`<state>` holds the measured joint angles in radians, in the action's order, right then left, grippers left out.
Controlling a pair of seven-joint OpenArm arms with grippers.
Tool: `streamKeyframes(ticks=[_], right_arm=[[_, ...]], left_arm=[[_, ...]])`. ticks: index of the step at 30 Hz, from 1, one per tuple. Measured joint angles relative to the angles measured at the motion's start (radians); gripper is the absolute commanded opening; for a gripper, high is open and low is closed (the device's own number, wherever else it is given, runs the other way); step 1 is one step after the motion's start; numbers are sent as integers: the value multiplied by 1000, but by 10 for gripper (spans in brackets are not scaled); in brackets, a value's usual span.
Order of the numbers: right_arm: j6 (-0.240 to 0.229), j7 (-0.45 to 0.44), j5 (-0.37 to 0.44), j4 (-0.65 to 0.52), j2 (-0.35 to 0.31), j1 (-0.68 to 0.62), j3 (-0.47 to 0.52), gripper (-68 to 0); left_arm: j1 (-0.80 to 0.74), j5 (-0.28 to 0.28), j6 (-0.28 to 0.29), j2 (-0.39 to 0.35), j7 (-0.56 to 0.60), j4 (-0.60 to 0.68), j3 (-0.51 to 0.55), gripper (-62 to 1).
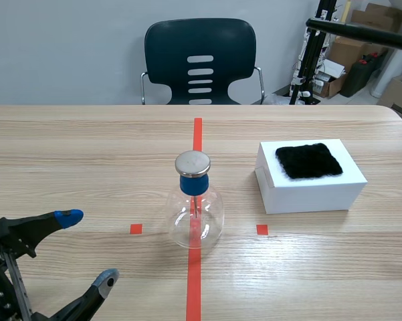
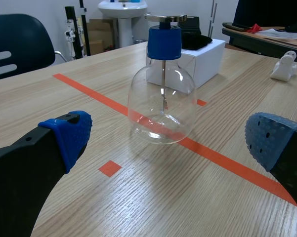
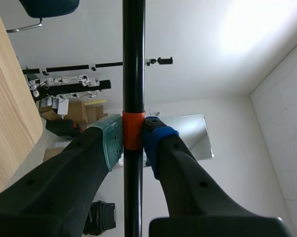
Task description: Do the electroscope experiment. rub the rod on the fur
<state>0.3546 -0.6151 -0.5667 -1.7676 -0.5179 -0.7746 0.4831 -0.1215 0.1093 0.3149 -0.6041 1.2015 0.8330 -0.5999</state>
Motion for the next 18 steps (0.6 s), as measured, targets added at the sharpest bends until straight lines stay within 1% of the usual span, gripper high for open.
streamKeyframes(ticks=[4, 6, 7, 11, 12, 16, 18], right_arm=[[-6, -4, 0, 32, -10, 35, 0, -673], [-45, -4, 0, 45, -14, 52, 0, -673], [-55, -4, 0, 51, -18, 58, 0, -673], [-59, -4, 8, 88, -28, 92, 0, -673], [-79, -4, 9, 98, -28, 102, 0, -673], [-105, -2, 5, 147, -28, 132, 0, -673], [-113, -3, -28, 172, -28, 146, 0, -673]], left_arm=[[0, 0, 0, 0, 0, 0, 0, 14], [0, 0, 0, 0, 0, 0, 0, 14], [0, 0, 0, 0, 0, 0, 0, 14], [0, 0, 0, 0, 0, 0, 0, 14], [0, 0, 0, 0, 0, 0, 0, 14], [0, 0, 0, 0, 0, 0, 0, 14], [0, 0, 0, 0, 0, 0, 0, 14]])
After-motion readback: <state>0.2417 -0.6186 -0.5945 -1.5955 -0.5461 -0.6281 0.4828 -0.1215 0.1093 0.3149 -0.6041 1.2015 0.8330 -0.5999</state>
